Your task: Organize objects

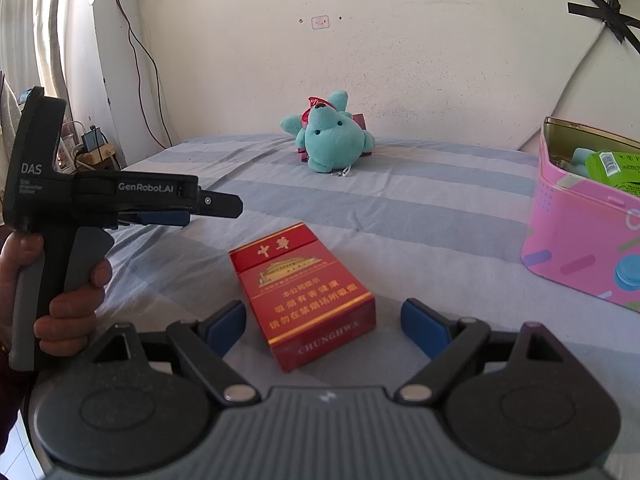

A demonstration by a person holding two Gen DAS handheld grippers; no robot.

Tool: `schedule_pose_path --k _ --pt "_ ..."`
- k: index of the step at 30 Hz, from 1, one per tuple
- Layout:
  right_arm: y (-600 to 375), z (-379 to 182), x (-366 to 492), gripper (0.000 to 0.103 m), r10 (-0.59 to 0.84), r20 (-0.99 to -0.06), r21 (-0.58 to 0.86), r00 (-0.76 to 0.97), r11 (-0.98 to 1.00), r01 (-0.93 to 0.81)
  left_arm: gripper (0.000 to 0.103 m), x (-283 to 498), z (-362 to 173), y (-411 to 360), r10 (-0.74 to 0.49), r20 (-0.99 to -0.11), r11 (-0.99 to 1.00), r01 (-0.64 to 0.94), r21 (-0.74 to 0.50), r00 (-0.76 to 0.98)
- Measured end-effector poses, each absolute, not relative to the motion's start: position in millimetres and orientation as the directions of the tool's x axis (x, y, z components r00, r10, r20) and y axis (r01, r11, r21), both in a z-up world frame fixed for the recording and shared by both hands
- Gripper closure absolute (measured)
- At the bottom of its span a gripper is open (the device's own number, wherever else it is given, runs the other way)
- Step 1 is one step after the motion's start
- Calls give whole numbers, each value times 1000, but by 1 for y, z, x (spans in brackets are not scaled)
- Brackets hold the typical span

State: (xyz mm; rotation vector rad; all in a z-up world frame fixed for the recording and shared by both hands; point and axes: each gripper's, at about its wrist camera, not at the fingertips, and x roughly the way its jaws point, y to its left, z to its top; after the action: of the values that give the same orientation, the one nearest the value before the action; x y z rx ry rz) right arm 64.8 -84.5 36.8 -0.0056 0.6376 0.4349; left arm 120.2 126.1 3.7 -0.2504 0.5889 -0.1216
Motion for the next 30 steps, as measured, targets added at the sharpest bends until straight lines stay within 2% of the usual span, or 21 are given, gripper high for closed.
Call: schedule_pose_path --k 5,30 --pt "-85 37 64 15 392 -576 133 718 911 -391 15 117 4 124 -224 -535 957 78 -281 815" --pt "-92 36 65 15 408 -559 173 722 909 -380 14 116 1 123 -215 -538 961 78 -267 815"
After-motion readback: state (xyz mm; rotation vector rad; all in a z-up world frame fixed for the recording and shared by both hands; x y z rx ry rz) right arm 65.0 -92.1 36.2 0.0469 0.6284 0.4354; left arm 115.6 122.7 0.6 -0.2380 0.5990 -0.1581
